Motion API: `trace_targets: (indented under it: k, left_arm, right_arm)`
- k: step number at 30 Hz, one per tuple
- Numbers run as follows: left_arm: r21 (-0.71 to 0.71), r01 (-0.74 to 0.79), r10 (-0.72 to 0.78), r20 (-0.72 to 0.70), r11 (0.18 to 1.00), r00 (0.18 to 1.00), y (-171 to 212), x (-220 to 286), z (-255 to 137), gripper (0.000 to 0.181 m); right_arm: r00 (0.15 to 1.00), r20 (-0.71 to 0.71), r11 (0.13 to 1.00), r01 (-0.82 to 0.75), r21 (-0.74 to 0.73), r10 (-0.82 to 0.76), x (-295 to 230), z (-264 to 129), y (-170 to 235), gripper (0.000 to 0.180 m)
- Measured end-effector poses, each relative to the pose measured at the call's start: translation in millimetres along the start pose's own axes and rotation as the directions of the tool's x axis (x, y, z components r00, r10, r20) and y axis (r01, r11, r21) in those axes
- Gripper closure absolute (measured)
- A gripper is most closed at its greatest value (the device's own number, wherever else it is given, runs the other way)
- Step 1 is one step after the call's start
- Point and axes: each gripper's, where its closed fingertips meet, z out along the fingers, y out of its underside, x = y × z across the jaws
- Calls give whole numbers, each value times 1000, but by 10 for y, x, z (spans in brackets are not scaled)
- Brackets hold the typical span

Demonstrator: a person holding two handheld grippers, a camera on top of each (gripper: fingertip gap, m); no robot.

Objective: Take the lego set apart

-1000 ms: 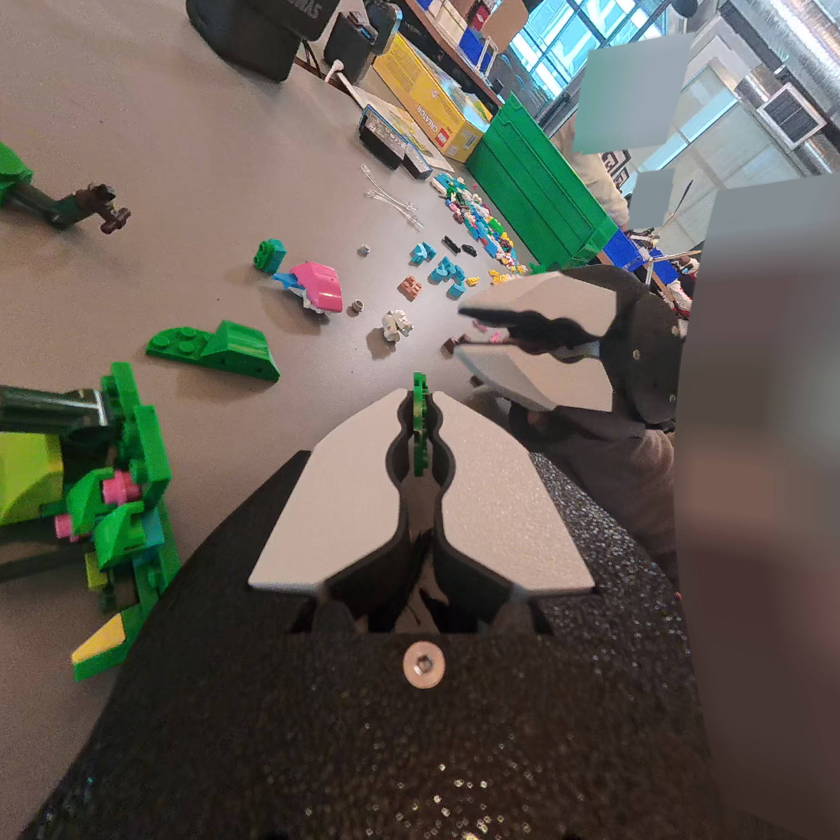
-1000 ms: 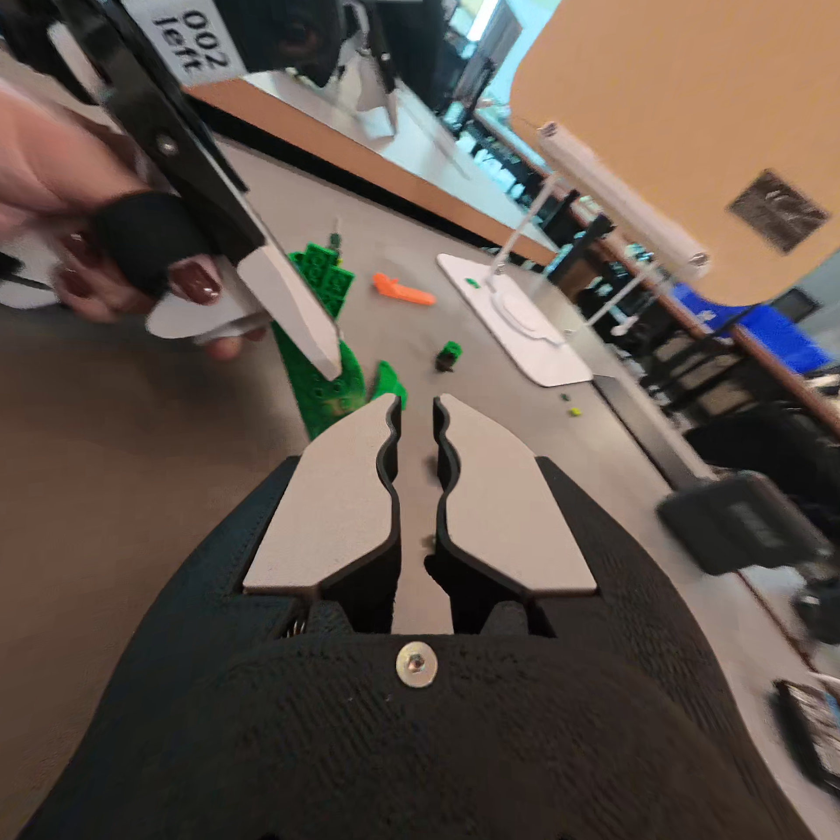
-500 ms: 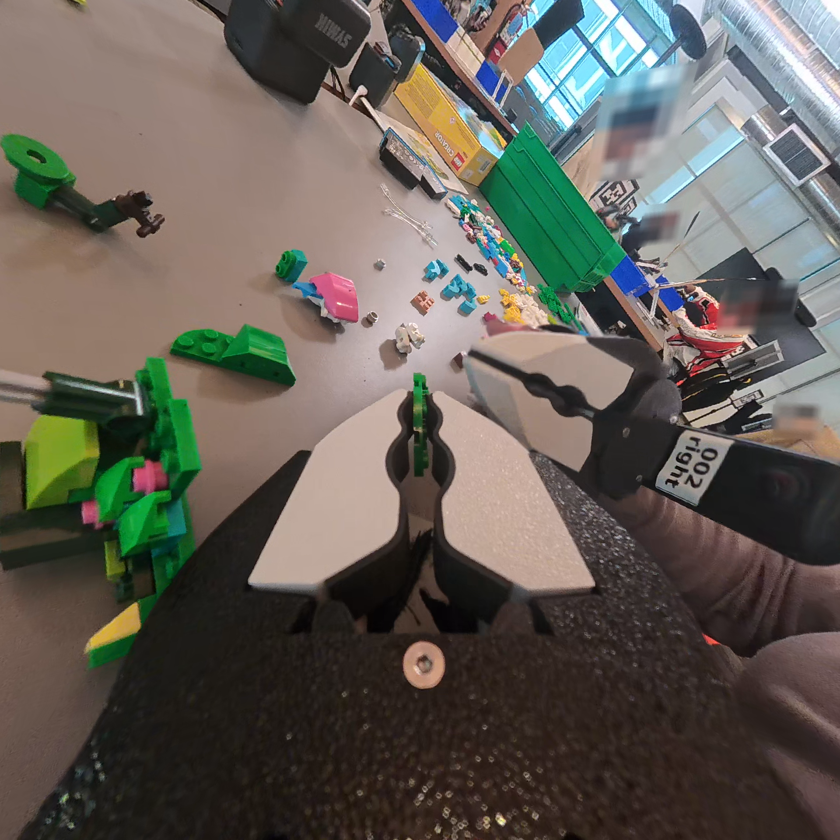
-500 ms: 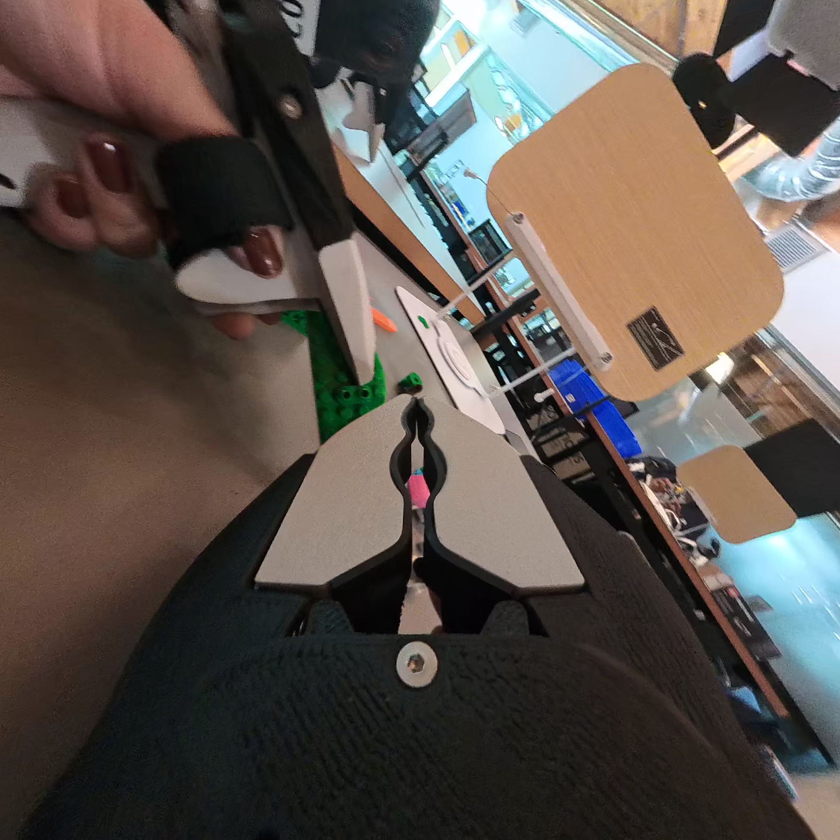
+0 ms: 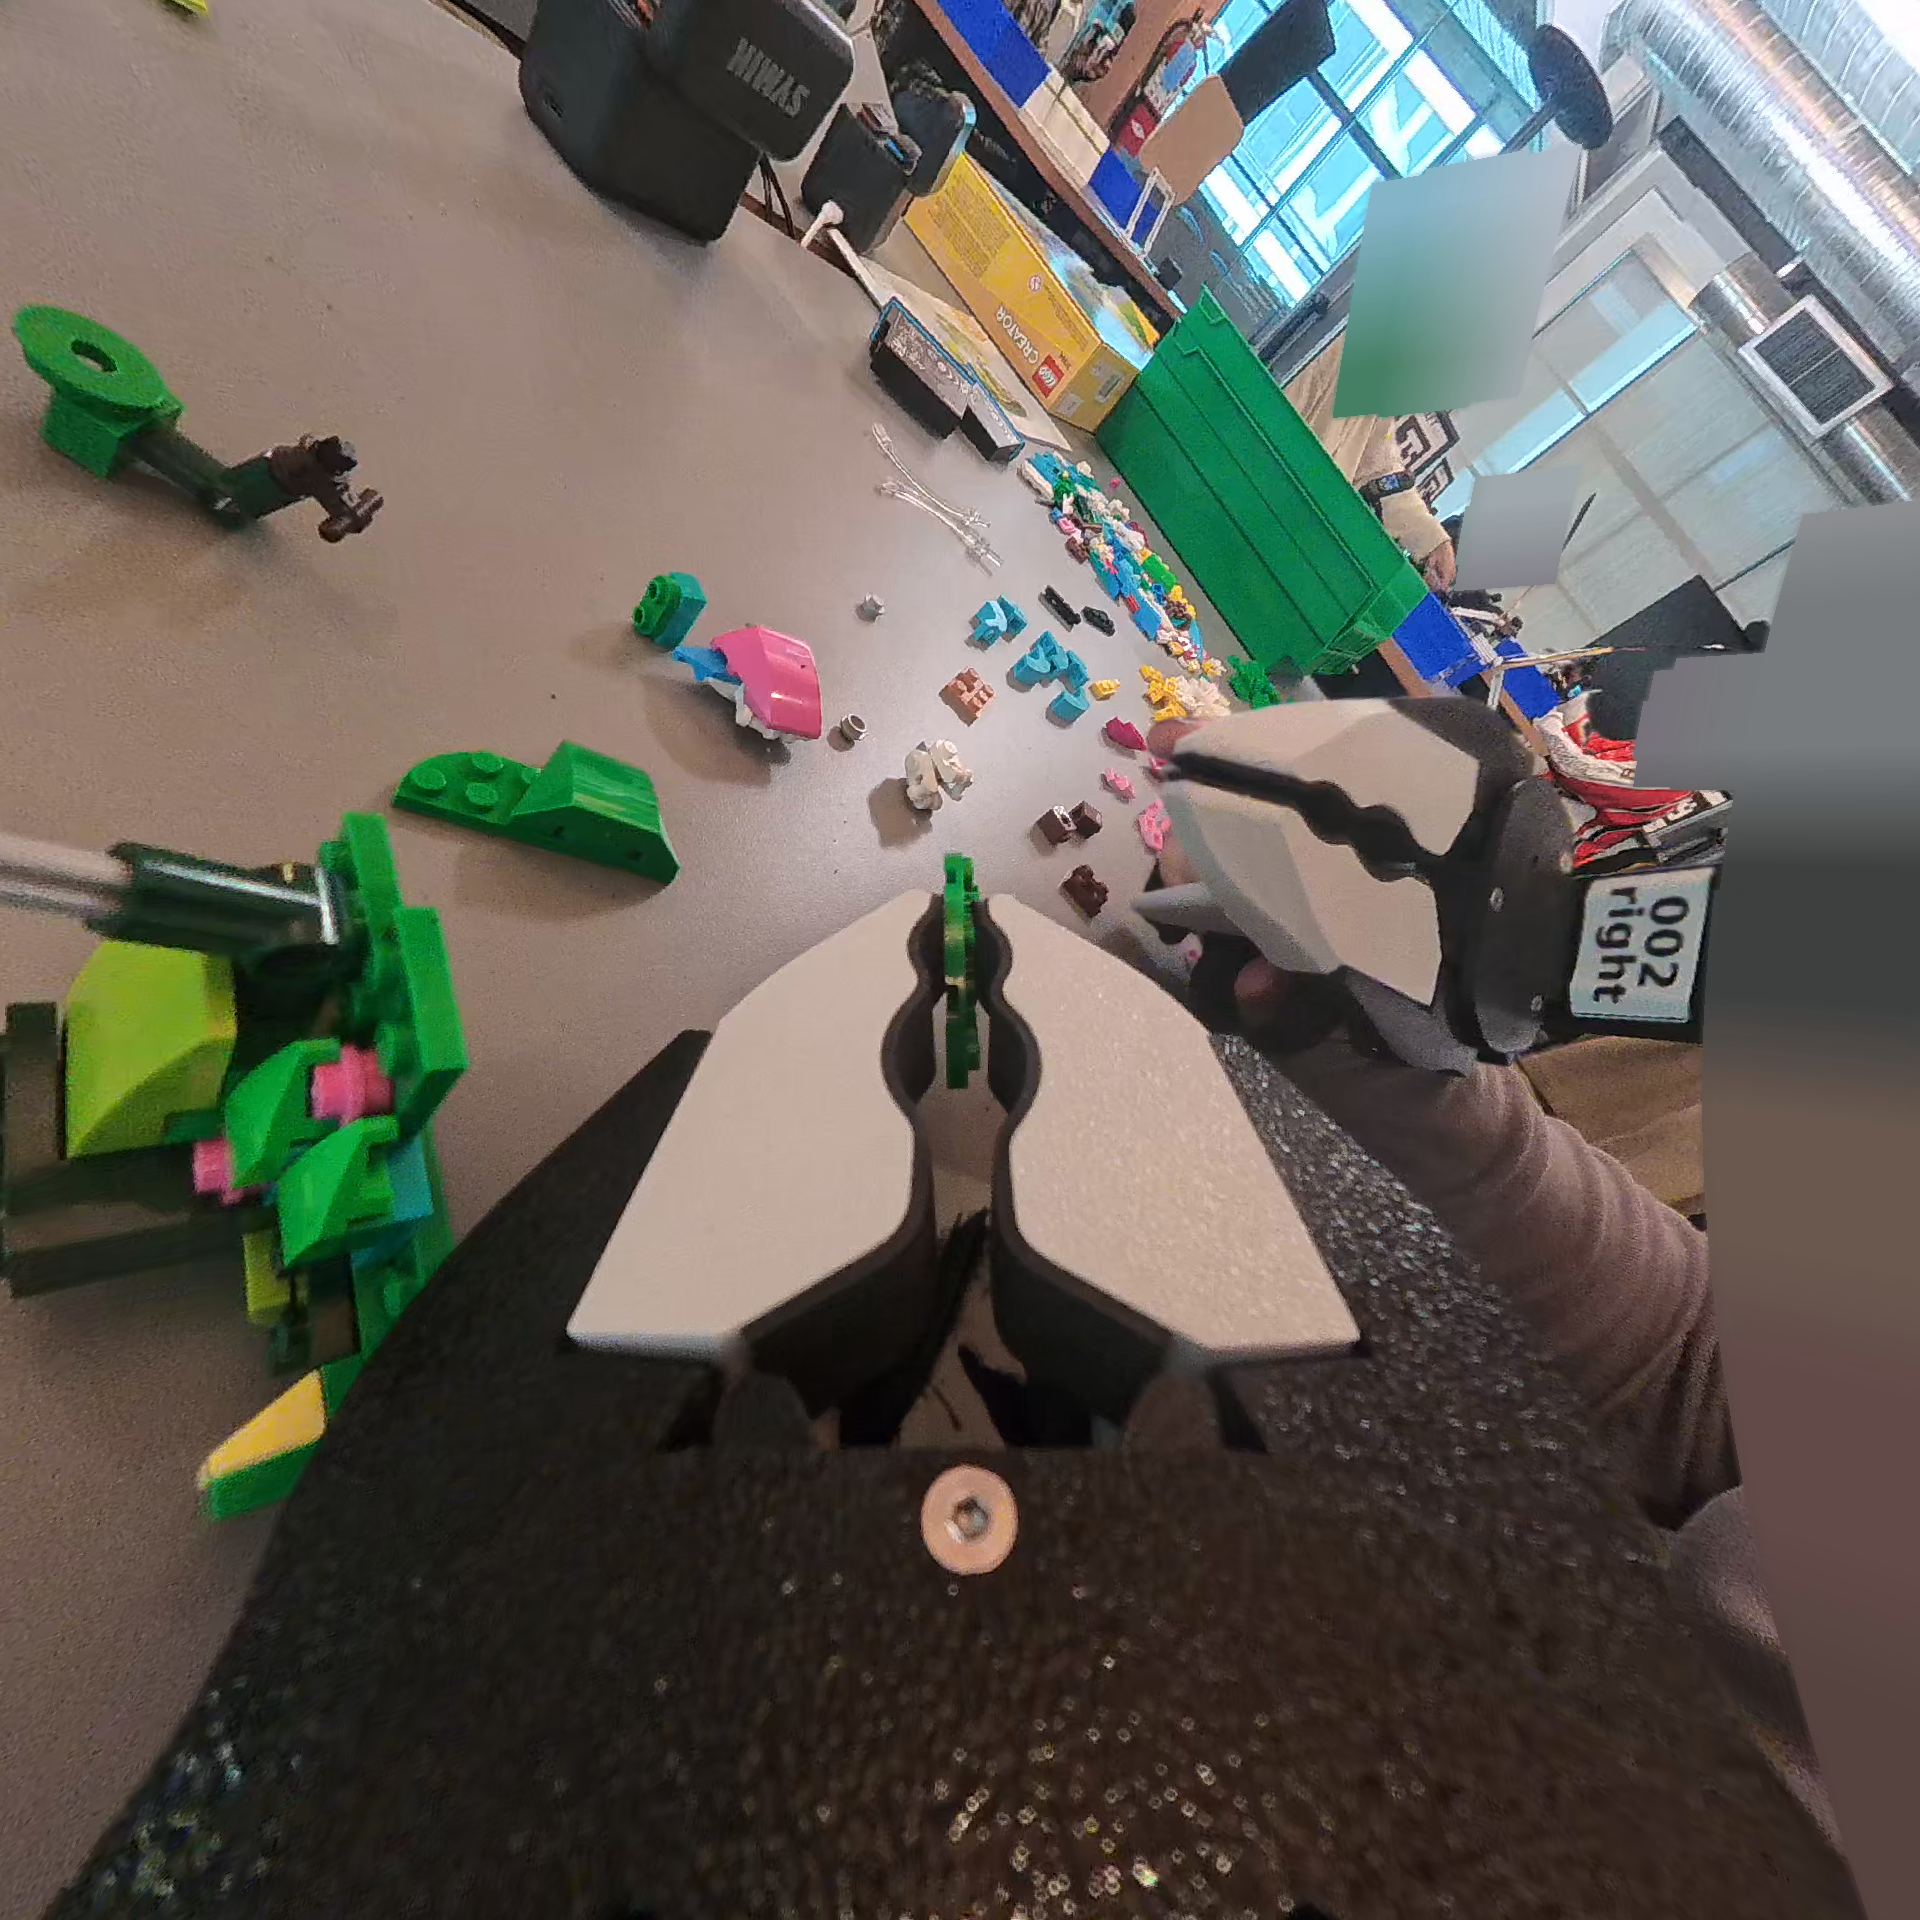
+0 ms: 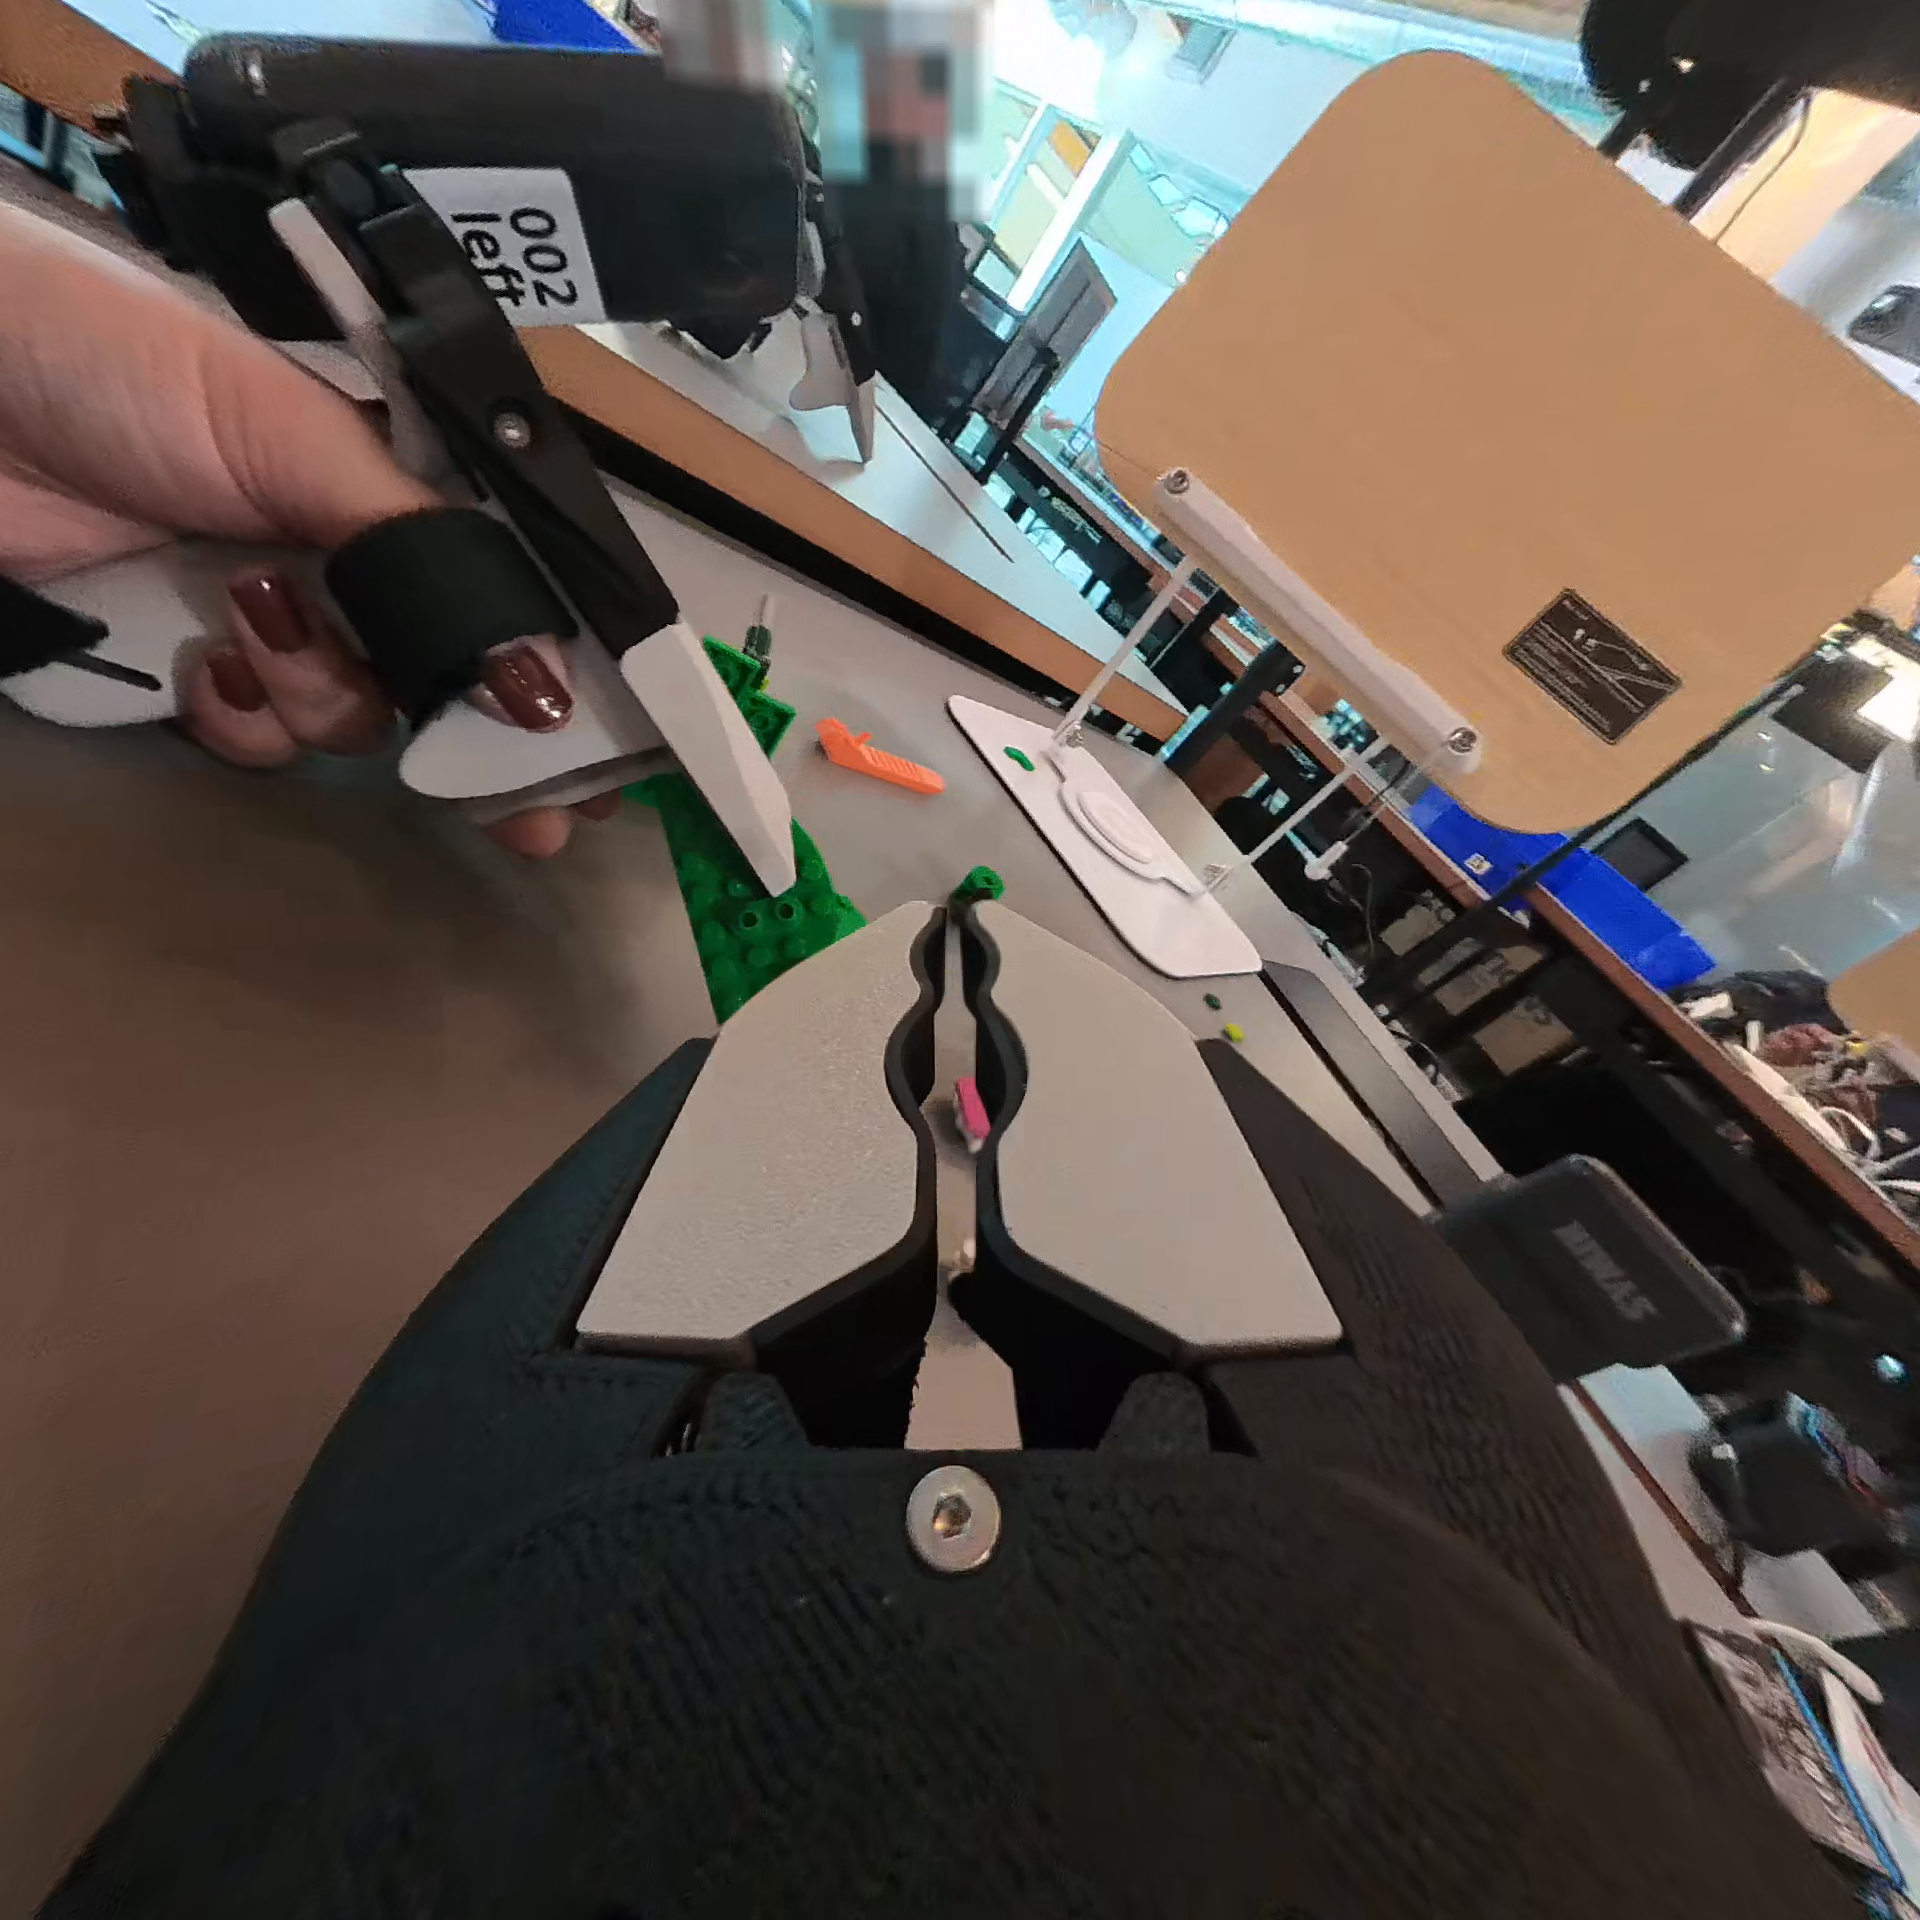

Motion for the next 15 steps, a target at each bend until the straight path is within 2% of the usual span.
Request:
trace_targets:
  k: [1, 5, 10, 12, 15]
  left_arm:
    - [2, 2, -2, -2, 1000, 1000, -1, 1, -2, 177]
    - [9, 4, -4, -7, 1000, 1000, -10, 4, -9, 177]
    - [15, 3, -3, -12, 1000, 1000, -17, 10, -16, 177]
    - [15, 2, -2, -18, 1000, 1000, -18, 19, -18, 177]
    - [2, -3, 3, -32, 1000, 999, 1, 40, -14, 177]
  right_arm:
    - [1000, -2, 1000, 6, -12, -6, 10, 1, 13, 178]
    - [999, 32, 996, 38, -83, -36, -57, 41, 120, 176]
    - [986, 83, 981, 157, -116, -148, -170, 56, 122, 173]
    - [984, 118, 978, 153, -141, -137, -228, 65, 124, 165]
    - [981, 188, 976, 77, -202, -38, -341, 104, 179, 150]
